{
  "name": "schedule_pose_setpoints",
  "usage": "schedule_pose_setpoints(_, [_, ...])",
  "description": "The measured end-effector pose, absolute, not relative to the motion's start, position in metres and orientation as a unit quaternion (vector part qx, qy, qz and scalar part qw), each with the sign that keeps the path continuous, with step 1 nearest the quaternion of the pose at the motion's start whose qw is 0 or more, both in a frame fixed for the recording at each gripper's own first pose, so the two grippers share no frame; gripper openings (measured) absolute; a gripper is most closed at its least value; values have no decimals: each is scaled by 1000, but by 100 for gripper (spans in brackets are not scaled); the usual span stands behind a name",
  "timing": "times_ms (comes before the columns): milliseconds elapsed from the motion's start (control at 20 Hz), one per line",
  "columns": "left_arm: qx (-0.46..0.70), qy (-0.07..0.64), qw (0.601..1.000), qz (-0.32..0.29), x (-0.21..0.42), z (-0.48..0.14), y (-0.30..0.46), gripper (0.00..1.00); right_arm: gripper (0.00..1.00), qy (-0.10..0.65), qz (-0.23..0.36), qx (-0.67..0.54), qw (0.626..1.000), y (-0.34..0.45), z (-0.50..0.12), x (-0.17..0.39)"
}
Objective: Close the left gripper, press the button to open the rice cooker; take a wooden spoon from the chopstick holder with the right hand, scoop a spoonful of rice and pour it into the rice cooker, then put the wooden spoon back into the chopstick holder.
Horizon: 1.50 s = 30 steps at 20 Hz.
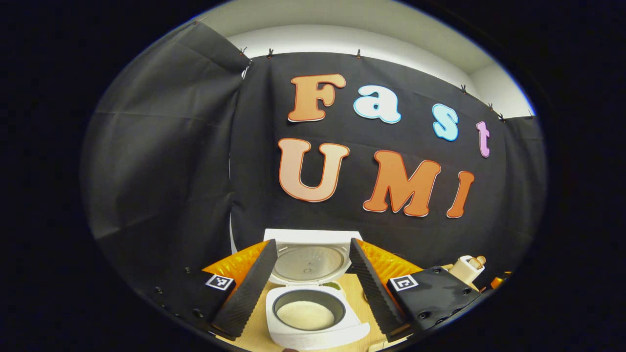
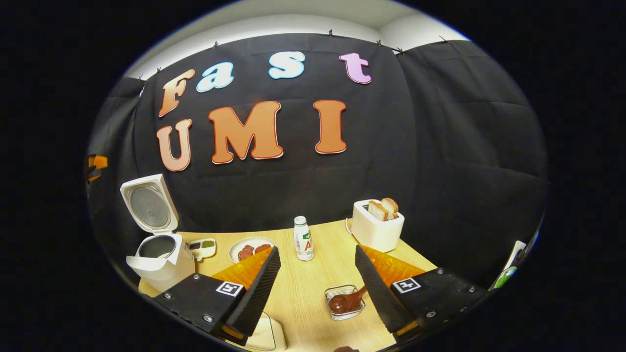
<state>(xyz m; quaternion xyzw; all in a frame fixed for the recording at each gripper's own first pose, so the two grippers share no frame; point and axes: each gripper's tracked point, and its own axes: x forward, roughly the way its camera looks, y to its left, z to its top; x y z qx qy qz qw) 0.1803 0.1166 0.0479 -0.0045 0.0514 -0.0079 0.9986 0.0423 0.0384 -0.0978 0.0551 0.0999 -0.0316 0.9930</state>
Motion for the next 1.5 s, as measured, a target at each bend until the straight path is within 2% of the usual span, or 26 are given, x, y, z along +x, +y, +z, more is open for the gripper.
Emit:
schedule_pose_setpoints(450, [30, 70, 997, -12, 286, 66, 99, 100, 95, 111, -42, 35, 992, 28, -96, 38])
schedule_pose_setpoints(750, [44, 121, 992, -4, 347, 23, 102, 100, 95, 135, -48, 27, 989, 25, -115, 48])
schedule_pose_setpoints(1100, [37, 172, 984, 10, 382, -20, 117, 100, 95, 160, -34, 15, 986, 41, -133, 68])
schedule_pose_setpoints(1400, [31, 209, 977, 13, 391, -47, 126, 98, 95, 158, -20, 21, 987, 49, -127, 79])
schedule_pose_setpoints(1500, [28, 216, 976, 2, 389, -48, 121, 100, 95, 151, -20, 13, 988, 45, -121, 78])
